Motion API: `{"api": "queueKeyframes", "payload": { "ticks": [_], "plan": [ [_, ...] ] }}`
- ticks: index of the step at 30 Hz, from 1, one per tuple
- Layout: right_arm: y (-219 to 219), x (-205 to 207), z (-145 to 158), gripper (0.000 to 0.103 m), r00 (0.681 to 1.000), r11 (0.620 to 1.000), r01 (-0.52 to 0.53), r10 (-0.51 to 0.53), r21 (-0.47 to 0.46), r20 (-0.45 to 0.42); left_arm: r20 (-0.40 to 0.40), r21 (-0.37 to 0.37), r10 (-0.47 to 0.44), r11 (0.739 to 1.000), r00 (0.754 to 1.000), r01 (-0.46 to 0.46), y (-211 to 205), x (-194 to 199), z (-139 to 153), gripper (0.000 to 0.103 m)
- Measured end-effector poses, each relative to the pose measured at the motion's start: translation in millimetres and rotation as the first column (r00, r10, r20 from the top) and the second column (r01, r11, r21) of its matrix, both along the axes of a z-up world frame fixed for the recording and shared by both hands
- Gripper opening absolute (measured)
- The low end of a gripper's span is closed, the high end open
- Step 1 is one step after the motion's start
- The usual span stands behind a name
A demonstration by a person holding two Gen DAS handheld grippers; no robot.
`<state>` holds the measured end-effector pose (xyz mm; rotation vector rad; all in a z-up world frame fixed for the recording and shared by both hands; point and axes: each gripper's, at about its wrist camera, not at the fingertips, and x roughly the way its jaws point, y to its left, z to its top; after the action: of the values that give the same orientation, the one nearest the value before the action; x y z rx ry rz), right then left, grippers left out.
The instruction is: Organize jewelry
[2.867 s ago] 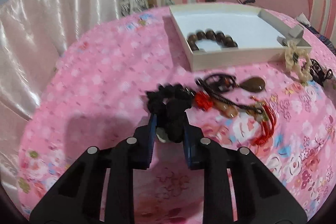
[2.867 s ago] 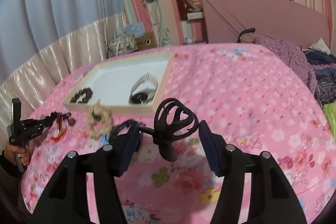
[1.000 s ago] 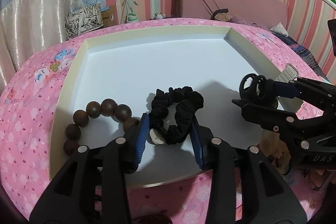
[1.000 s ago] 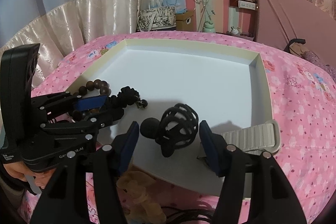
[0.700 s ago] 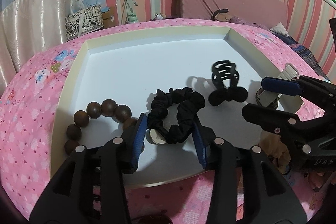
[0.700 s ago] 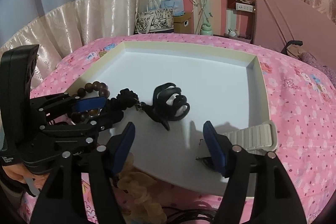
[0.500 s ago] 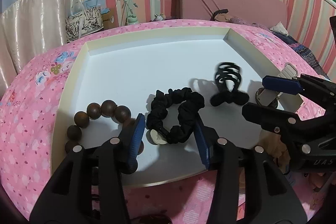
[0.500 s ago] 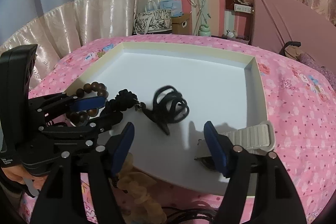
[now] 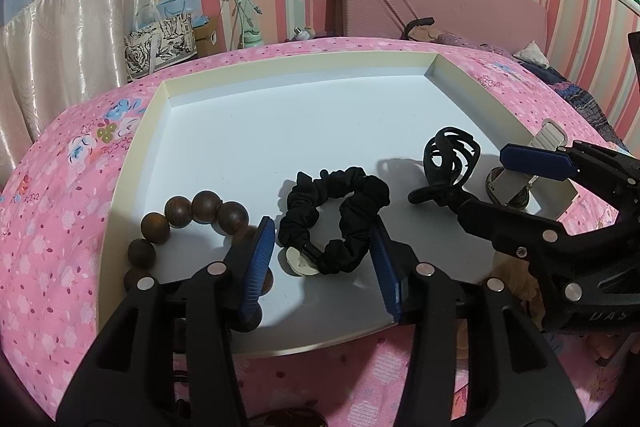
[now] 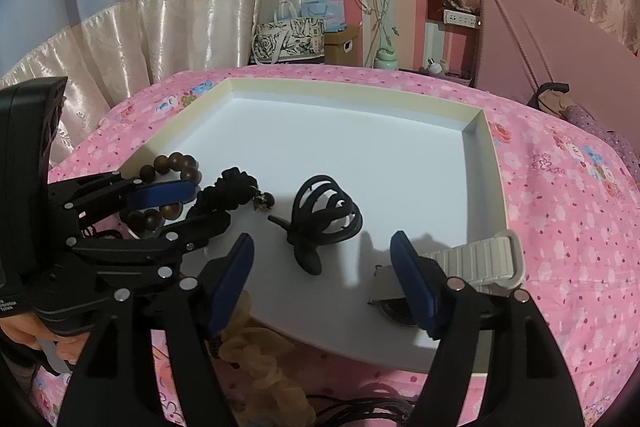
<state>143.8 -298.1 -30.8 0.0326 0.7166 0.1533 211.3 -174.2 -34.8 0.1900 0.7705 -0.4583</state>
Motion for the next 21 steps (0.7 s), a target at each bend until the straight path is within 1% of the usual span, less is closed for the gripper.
{"api": "queueKeyframes", "payload": {
  "ticks": [21],
  "plan": [
    [1.9, 1.2, -1.0, 0.071, 1.000, 1.000, 0.003, -0.003, -0.010, -0.001, 0.000, 0.000, 0.000, 1.000, 1.000, 0.000, 0.1, -0.6, 0.1, 0.049]
  ]
}}
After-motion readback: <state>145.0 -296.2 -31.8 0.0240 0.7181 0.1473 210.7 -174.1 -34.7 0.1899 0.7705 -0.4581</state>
